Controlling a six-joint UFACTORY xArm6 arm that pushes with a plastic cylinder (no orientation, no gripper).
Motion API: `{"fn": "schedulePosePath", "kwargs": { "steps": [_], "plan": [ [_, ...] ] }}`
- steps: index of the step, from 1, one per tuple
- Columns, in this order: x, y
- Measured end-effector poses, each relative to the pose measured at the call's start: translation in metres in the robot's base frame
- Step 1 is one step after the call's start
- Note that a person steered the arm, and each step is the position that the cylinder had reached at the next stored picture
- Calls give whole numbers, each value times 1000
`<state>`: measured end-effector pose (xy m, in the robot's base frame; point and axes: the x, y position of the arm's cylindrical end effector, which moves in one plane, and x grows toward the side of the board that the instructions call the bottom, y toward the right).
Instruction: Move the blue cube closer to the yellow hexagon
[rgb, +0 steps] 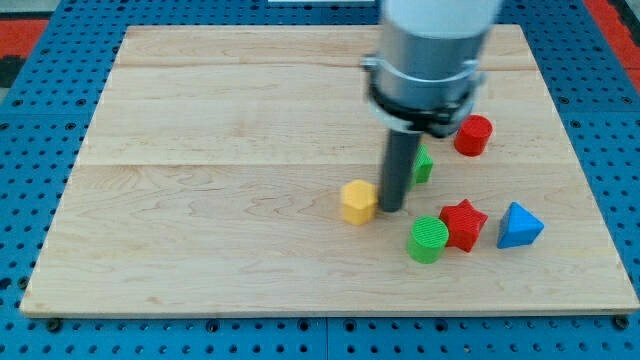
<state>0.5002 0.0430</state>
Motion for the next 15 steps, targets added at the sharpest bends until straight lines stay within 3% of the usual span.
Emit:
{"fn": "schedulePosePath", "kwargs": {
  "steps": [2,3,4,5,7,8,10,11,13,15],
  "plan": [
    [-20,-81],
    [9,-90],
    [2,-77],
    [-9,-16],
    [-37,162],
    [-79,188],
    [-137,127],
    [-145,69],
    [-213,70],
    [-132,-19]
  ]
}}
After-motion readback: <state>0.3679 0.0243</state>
